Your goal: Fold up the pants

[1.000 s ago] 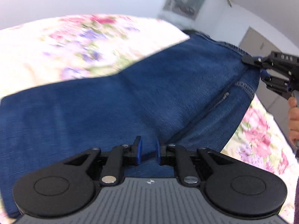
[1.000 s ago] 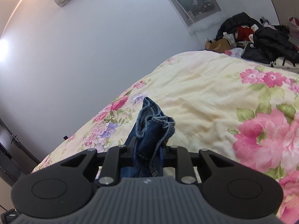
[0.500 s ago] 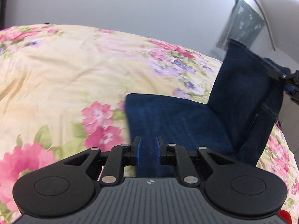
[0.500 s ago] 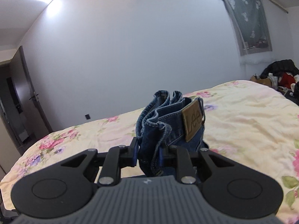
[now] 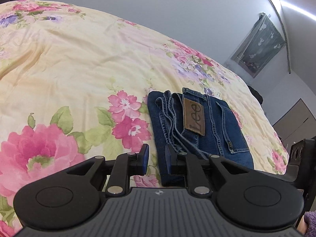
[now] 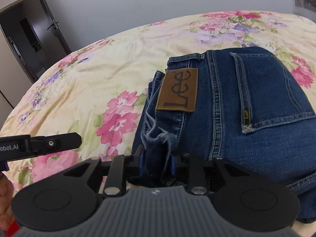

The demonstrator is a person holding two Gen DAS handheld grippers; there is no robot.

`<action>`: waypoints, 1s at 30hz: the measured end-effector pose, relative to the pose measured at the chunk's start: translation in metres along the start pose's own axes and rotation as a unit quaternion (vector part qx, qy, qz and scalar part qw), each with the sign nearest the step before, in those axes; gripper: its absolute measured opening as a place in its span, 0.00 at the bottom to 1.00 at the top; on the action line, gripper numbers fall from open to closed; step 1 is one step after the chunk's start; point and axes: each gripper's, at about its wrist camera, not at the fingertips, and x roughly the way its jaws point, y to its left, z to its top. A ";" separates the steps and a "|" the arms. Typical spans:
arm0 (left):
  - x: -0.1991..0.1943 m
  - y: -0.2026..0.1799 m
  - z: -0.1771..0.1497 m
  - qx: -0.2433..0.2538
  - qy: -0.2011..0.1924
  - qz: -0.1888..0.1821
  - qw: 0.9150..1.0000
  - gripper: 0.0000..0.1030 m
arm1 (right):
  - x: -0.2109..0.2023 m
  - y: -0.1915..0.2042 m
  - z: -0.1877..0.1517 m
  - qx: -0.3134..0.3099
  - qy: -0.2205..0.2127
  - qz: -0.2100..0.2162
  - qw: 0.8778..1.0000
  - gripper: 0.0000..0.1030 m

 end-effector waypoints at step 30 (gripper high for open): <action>0.184 0.001 0.082 -0.113 0.071 -0.161 0.978 0.42 | -0.039 -0.138 0.056 0.008 -0.107 -0.134 0.985 0.20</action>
